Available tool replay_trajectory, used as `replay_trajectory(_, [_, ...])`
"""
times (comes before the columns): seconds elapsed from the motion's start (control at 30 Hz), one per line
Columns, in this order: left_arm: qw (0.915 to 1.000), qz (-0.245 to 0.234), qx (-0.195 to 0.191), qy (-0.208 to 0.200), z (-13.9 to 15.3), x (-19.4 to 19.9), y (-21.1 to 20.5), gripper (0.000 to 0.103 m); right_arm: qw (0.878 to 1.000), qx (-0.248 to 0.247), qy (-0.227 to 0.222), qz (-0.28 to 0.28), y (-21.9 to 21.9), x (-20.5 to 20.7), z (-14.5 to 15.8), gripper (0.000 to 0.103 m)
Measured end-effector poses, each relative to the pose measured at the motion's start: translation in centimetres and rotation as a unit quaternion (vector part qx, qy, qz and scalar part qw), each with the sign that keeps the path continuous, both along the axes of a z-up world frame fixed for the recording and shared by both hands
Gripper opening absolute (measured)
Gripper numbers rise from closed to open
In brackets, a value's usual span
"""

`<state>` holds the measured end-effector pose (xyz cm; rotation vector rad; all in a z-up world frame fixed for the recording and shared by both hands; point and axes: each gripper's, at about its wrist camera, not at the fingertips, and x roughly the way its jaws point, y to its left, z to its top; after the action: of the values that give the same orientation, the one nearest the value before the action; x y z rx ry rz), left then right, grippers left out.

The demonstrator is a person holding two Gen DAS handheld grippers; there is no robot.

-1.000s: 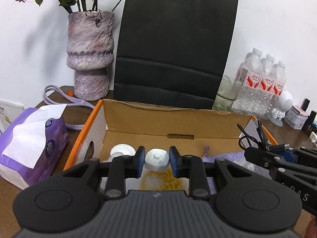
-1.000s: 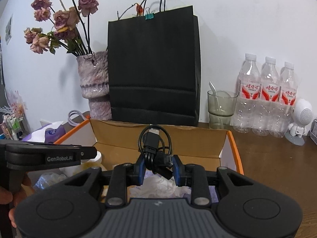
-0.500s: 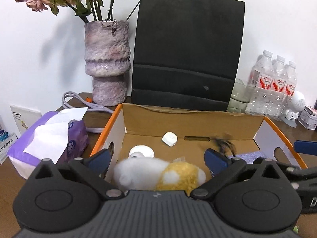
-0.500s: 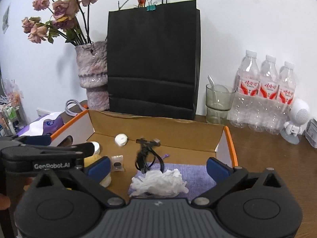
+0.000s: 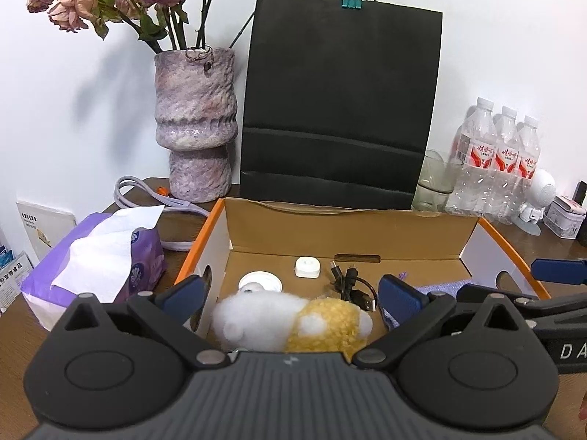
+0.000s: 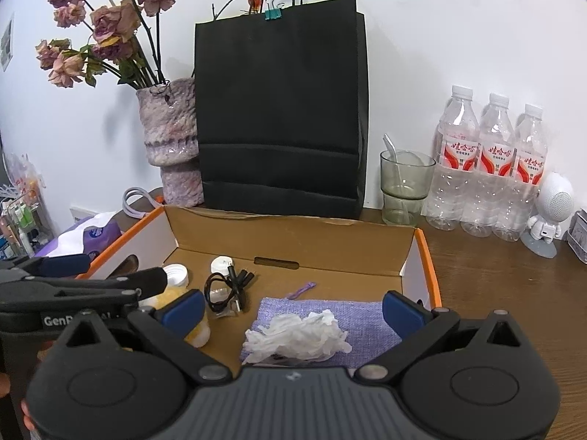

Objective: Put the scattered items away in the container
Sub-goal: 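Withdraw both grippers from the box back to the table items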

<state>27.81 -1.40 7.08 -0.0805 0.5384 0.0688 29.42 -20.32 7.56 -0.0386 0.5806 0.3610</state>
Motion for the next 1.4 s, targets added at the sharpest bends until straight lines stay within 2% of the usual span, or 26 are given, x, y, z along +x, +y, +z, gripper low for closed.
replay_trajectory(0.4, [1.0000,0.006,-0.001,-0.005,0.8,-2.6,0.7,0.103,1.000,-0.002,-0.006,0.000,0.3,-2.0,0.5,0.103])
replay_trajectory(0.97, [0.9993,-0.023,-0.022,-0.017,0.8,-11.4,1.6,0.103,1.000,0.000,-0.016,-0.011,-0.3,-10.9,0.4,0.103])
replay_trajectory(1.4, [0.9988,-0.043,-0.025,-0.001,-0.7,-16.3,1.4,0.103,1.000,-0.008,0.012,-0.027,-1.8,-16.0,-1.9,0.103])
